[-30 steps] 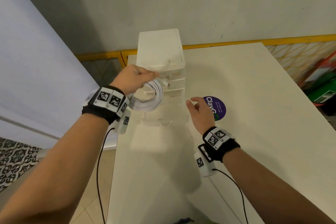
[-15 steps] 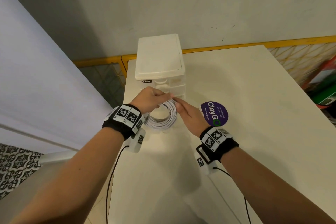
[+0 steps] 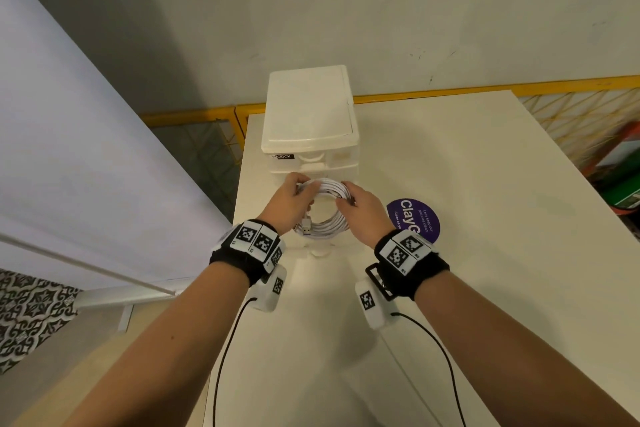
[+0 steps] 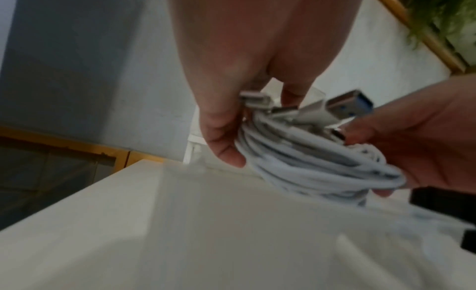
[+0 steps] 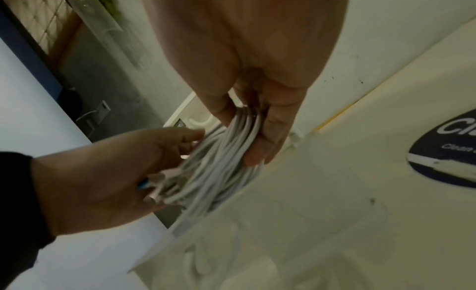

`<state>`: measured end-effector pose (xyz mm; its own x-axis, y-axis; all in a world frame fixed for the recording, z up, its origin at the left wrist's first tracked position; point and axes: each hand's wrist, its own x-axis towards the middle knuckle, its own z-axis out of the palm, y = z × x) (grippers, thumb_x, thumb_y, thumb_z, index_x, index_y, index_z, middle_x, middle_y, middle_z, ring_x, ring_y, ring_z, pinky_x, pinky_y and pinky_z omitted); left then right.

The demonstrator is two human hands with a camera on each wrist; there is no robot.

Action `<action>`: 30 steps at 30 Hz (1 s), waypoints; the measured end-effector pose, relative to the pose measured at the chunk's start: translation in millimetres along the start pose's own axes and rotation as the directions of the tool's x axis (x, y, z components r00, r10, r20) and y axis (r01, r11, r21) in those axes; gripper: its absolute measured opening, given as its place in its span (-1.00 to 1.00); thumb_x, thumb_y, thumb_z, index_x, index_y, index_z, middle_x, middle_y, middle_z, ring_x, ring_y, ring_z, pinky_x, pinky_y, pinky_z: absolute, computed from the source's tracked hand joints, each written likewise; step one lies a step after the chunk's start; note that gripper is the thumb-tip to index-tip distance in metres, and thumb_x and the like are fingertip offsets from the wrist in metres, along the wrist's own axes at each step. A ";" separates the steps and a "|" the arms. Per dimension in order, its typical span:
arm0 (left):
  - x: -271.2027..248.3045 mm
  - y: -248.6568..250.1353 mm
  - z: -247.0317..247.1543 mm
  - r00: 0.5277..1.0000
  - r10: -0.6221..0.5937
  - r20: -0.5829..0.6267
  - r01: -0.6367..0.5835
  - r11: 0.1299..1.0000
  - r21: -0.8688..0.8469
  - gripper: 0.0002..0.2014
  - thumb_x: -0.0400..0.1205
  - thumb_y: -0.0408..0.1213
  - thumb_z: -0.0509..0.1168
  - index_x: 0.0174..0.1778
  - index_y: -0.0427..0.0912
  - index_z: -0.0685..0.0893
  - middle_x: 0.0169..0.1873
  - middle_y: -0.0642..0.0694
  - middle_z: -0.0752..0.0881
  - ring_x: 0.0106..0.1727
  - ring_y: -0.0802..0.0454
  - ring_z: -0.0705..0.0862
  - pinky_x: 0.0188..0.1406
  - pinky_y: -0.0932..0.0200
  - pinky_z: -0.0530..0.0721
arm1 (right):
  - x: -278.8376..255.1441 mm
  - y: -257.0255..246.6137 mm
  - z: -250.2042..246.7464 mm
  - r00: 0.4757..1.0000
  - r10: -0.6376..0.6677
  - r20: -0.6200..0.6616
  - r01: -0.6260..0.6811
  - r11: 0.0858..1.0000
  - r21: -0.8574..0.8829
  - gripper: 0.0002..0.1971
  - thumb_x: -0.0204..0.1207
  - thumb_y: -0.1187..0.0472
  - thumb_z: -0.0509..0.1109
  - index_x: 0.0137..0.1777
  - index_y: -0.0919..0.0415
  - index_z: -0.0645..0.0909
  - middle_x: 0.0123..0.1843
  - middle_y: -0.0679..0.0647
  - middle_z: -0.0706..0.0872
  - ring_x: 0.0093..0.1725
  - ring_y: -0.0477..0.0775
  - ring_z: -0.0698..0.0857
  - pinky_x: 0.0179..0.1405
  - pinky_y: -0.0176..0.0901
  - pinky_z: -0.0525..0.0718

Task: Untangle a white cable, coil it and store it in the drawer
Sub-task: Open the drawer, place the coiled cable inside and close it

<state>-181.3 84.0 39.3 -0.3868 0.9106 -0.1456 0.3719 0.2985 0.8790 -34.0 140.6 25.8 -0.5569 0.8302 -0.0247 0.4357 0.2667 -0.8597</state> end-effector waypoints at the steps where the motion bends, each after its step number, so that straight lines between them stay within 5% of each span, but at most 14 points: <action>1: -0.9 -3.9 -0.3 1.000 0.027 -0.008 -0.027 0.999 0.045 -0.74 0.71 -0.12 0.19 0.19 -0.23 0.49 -0.26 -0.13 0.66 -0.32 0.01 0.61 -0.36 0.29 0.57 | 1.2 0.4 1.2 1.000 0.022 0.002 -0.022 0.999 -0.027 -0.77 0.56 0.29 0.19 0.16 0.30 0.55 -0.05 0.31 0.71 -0.07 0.30 0.64 -0.08 0.02 0.52; 6: -13.3 -24.6 0.9 0.948 0.315 -0.048 -0.277 0.888 0.366 -0.55 0.66 -0.08 0.21 0.32 -0.35 0.59 0.18 -0.32 0.66 0.18 -0.20 0.63 0.24 0.00 0.57 | 6.5 -7.7 8.7 0.995 0.095 0.042 -0.078 0.952 -0.298 -0.72 0.62 0.19 0.16 0.18 0.36 0.51 0.09 0.33 0.69 0.11 0.35 0.62 0.03 0.05 0.52; 9: -23.0 -35.8 7.9 0.922 0.377 0.086 -0.362 0.764 0.534 -0.37 0.55 0.09 0.12 0.37 -0.34 0.56 0.26 -0.30 0.64 0.20 -0.25 0.64 0.17 -0.10 0.64 | 9.4 -13.8 10.4 0.990 0.136 0.050 -0.105 0.912 -0.396 -0.66 0.65 0.15 0.13 0.28 0.39 0.46 0.21 0.35 0.66 0.23 0.34 0.59 0.13 0.04 0.50; 12: -22.2 -43.9 13.3 0.941 0.303 0.150 -0.323 0.674 0.665 -0.35 0.57 0.04 0.21 0.49 -0.33 0.44 0.42 -0.27 0.53 0.30 -0.27 0.59 0.17 -0.14 0.61 | 9.9 -18.6 9.3 0.983 0.168 0.075 -0.108 0.860 -0.499 -0.62 0.68 0.09 0.09 0.26 0.40 0.46 0.20 0.34 0.67 0.23 0.33 0.61 0.10 0.01 0.51; 16: -19.3 -44.4 16.2 0.944 0.281 0.173 -0.315 0.612 0.726 -0.36 0.63 0.02 0.21 0.54 -0.31 0.38 0.50 -0.25 0.45 0.43 -0.23 0.49 0.31 -0.09 0.49 | 5.3 -18.6 9.6 0.993 0.109 0.040 -0.063 0.799 -0.598 -0.61 0.69 0.06 0.02 0.26 0.35 0.47 0.17 0.28 0.69 0.22 0.29 0.58 0.09 0.04 0.49; 20: -21.2 -42.4 19.8 0.940 0.288 0.183 -0.323 0.581 0.747 -0.26 0.57 0.15 -0.03 0.49 -0.37 0.45 0.43 -0.32 0.53 0.37 -0.28 0.56 0.26 -0.12 0.54 | 3.0 -12.5 5.3 0.998 0.021 0.057 0.031 0.642 -0.766 -0.58 0.70 0.03 -0.05 0.31 0.31 0.44 0.22 0.22 0.65 0.31 0.23 0.43 0.22 0.10 0.39; 25: -22.0 -42.1 27.0 0.949 0.266 0.167 -0.287 0.517 0.806 -0.25 0.62 0.17 -0.14 0.57 -0.34 0.32 0.57 -0.29 0.35 0.53 -0.21 0.40 0.43 -0.07 0.36 | -8.2 12.5 12.9 0.985 0.020 0.169 0.098 0.745 -0.659 -0.47 0.70 0.06 -0.06 0.58 0.32 0.02 0.64 0.22 0.18 0.66 0.15 -0.07 0.61 0.20 -0.01; 30: -24.3 -43.3 29.4 0.957 0.259 0.127 -0.244 0.492 0.836 -0.35 0.70 0.12 0.04 0.60 -0.27 0.28 0.63 -0.25 0.23 0.62 -0.16 0.22 0.55 0.00 0.15 | -18.4 26.7 12.4 0.983 -0.078 0.166 0.173 0.688 -0.704 -0.48 0.71 0.10 -0.07 0.61 0.27 0.00 0.69 0.21 -0.17 0.67 0.18 -0.19 0.65 0.20 -0.06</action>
<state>-163.2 57.4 -8.6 -0.1668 0.9855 0.0308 0.9826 0.1636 0.0883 -20.8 126.4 -3.0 -0.6989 0.7140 -0.0426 0.7013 0.6724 -0.2368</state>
